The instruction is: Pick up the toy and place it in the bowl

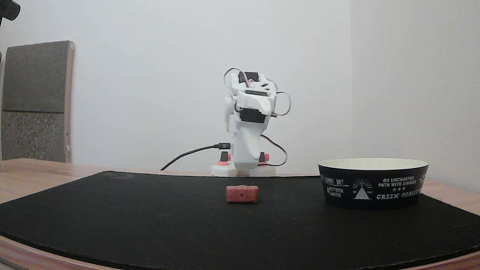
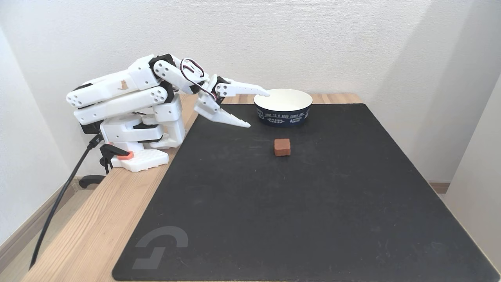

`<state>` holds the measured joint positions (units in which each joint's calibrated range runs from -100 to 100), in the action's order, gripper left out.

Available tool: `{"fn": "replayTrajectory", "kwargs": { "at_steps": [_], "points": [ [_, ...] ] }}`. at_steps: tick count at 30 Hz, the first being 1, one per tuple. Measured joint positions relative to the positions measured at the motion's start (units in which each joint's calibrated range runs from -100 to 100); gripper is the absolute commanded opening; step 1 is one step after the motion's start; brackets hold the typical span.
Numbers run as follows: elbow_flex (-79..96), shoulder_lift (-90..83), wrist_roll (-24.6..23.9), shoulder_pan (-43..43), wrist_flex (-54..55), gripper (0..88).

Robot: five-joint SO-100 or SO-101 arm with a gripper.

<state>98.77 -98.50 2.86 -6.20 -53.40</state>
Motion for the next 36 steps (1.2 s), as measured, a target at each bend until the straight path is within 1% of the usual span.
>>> {"fn": "replayTrajectory", "kwargs": {
  "at_steps": [4,8,9,10,13,14,15,18,19,23,24,33,36],
  "points": [
    [-3.59,2.25,-0.26,2.83,-0.34,35.9],
    [-13.89,12.07,0.05,3.66,-0.76,35.7],
    [-17.57,16.15,0.15,3.33,-0.76,35.6],
    [-24.19,24.65,0.15,3.16,-0.76,35.5],
    [-33.25,38.63,0.15,4.00,-0.84,35.5],
    [-39.87,47.96,0.15,4.08,-1.60,35.5],
    [-42.23,51.79,0.15,4.41,-1.69,35.5],
    [-50.54,64.28,-0.05,7.74,-4.81,35.4],
    [-55.74,71.94,-0.10,7.82,-6.25,35.4],
    [-64.34,83.26,-0.21,8.82,-9.54,35.4],
    [-67.93,88.26,0.05,8.32,-11.99,35.4],
    [-85.78,106.74,-0.05,8.91,-17.05,35.6],
    [-89.84,110.41,-0.26,9.40,-18.24,35.4]
  ]
}}
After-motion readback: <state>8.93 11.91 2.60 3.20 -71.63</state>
